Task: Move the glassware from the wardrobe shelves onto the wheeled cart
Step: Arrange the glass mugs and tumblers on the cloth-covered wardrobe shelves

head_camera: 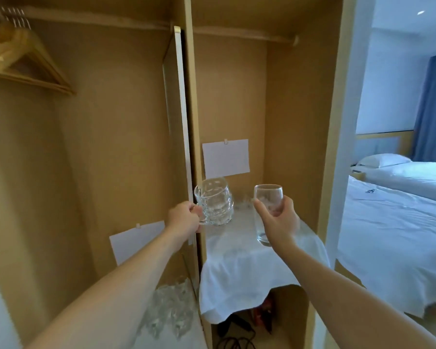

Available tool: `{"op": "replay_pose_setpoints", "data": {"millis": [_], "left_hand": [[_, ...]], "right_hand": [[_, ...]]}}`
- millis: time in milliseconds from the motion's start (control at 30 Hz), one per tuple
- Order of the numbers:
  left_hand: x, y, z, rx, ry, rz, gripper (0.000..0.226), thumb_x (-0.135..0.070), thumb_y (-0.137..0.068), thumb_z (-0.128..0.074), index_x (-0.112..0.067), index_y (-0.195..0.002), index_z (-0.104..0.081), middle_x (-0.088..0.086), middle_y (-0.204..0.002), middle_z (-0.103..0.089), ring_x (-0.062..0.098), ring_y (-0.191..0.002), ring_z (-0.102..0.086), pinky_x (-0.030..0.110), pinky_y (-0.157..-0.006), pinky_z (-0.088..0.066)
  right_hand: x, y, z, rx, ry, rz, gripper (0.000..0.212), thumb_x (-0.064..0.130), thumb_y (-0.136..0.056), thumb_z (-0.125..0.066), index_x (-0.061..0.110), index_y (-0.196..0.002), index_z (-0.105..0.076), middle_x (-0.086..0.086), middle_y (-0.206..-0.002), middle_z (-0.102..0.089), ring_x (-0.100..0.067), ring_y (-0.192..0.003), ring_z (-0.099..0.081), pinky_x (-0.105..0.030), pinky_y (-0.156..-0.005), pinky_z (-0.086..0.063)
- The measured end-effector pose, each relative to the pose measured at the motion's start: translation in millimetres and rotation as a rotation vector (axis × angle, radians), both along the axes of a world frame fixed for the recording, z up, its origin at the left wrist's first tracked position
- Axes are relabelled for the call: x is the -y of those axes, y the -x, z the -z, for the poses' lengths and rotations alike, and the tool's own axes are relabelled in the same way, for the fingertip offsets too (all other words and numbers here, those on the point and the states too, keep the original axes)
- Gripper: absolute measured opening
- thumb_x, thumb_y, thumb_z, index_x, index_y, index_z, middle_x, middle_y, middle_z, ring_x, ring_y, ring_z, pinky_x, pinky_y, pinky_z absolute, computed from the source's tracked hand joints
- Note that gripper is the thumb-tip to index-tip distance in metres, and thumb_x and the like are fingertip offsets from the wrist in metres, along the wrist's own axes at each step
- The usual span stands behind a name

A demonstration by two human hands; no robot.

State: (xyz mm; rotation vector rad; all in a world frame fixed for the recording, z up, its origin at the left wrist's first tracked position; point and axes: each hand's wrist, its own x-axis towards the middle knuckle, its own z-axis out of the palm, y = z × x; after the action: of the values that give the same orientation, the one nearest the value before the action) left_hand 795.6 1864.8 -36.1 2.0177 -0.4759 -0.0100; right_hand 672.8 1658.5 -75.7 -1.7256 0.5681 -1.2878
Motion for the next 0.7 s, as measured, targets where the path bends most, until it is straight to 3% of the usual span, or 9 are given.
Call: {"op": "replay_pose_setpoints", "data": {"millis": [100,200,367,567,700], "left_hand": [[38,15,4,-0.003,0.001,-0.009,0.019,-0.017,-0.104,-0.049,-0.029,-0.095,-0.063,0.001,-0.104,-0.065,0.016,-0.071,-0.073,0.025,-0.056,-0.054],[75,30,9,-0.013,0.027,-0.021,0.016,-0.027,-0.104,-0.055,-0.025,-0.091,-0.063,0.004,-0.098,-0.067,0.018,-0.068,-0.071,0.03,-0.064,-0.06],[125,49,28,-0.058,0.042,-0.079,0.017,-0.024,-0.104,-0.054,-0.018,-0.093,-0.065,-0.001,-0.085,-0.063,0.026,-0.076,-0.072,0.043,-0.082,-0.061],[163,57,57,-0.176,0.061,-0.123,0.021,-0.023,-0.101,-0.055,-0.007,-0.102,-0.068,0.009,-0.087,-0.064,0.028,-0.064,-0.062,0.05,-0.084,-0.061],[178,44,74,-0.212,0.039,-0.138,0.019,-0.025,-0.1,-0.059,-0.009,-0.092,-0.063,0.01,-0.082,-0.059,0.026,-0.053,-0.056,0.038,-0.068,-0.058]], "right_hand": [[37,21,5,-0.015,-0.027,0.011,0.058,0.074,-0.067,-0.072,0.025,-0.085,-0.048,-0.001,-0.079,-0.058,-0.016,-0.069,-0.056,-0.034,-0.064,-0.05],[73,40,12,-0.056,-0.028,0.002,0.052,0.072,-0.071,-0.073,0.03,-0.091,-0.049,0.0,-0.086,-0.061,-0.017,-0.076,-0.06,-0.036,-0.068,-0.055],[120,59,30,-0.086,-0.045,0.04,0.057,0.086,-0.065,-0.064,0.039,-0.092,-0.048,0.01,-0.084,-0.06,-0.009,-0.075,-0.059,-0.024,-0.061,-0.044],[158,69,60,-0.194,-0.106,0.067,0.07,0.102,-0.058,-0.052,0.045,-0.099,-0.047,0.019,-0.082,-0.061,-0.004,-0.072,-0.062,-0.02,-0.053,-0.042],[169,67,68,-0.219,-0.125,0.045,0.074,0.1,-0.059,-0.054,0.042,-0.104,-0.049,0.017,-0.085,-0.062,-0.005,-0.076,-0.063,-0.024,-0.059,-0.044]]}}
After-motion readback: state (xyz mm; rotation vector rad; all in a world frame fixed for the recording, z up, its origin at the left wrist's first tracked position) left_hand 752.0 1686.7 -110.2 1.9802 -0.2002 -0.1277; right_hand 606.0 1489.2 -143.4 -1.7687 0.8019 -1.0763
